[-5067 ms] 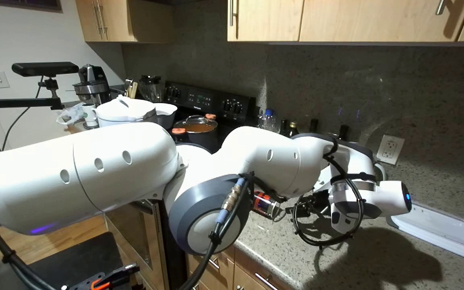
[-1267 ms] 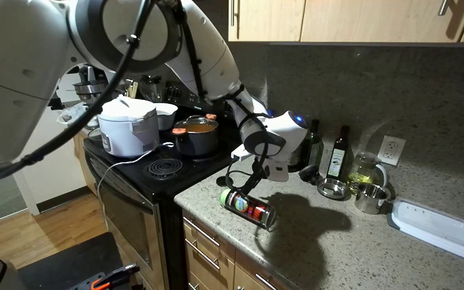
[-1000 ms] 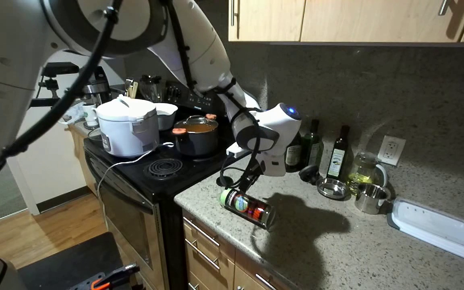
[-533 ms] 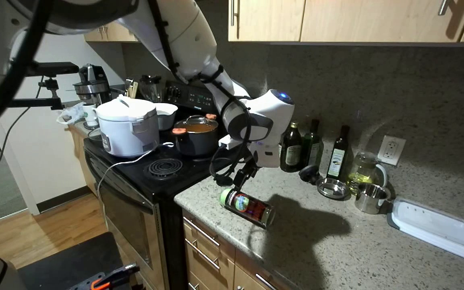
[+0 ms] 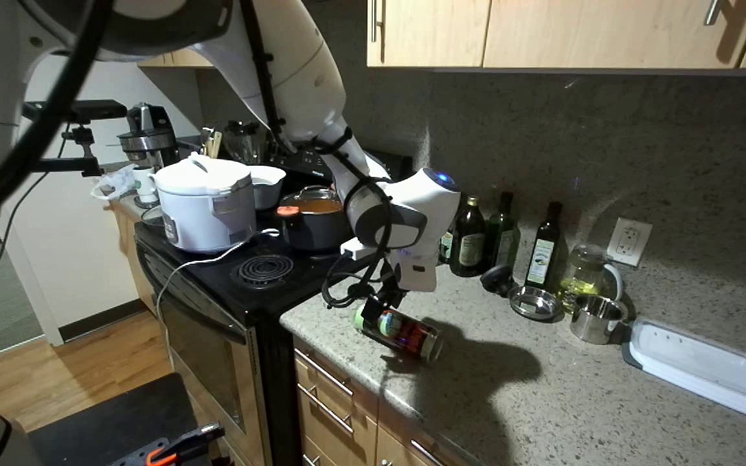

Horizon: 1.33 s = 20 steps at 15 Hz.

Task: Put two tennis balls on the counter

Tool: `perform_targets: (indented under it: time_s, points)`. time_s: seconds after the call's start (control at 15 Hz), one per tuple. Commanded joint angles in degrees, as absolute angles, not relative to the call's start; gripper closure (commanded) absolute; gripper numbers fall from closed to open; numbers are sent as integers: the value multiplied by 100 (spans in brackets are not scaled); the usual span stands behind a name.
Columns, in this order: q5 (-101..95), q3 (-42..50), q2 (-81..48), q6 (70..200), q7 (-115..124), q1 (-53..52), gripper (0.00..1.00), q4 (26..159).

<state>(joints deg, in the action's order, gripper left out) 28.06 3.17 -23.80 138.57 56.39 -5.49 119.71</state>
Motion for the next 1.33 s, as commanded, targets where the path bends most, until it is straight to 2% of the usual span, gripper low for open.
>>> perform_targets:
  time_s: [0.0,0.47,0.6,0.73,0.8,0.87,0.93,1.0,1.07,1.27]
  points:
    - [2800,100,-2621,14524,5284,-445,0,11972]
    - [2820,-59,-3059,15343,4985,-397,0,11902]
    - [2756,-24,-3128,15510,4998,-452,13,11889]
    - [2695,2,-3230,15580,5051,-500,19,11829]
    - [2667,9,-3263,15578,5057,-509,32,11806]
    - [2638,13,-3296,15595,5065,-527,33,11775]
    - [2589,22,-3323,15586,5072,-549,30,11731]
    - [2544,25,-3353,15575,5078,-568,34,11671]
    - [2487,38,-3382,15562,5103,-603,35,11593]
    - [2336,63,-3526,15530,5170,-689,26,11327]
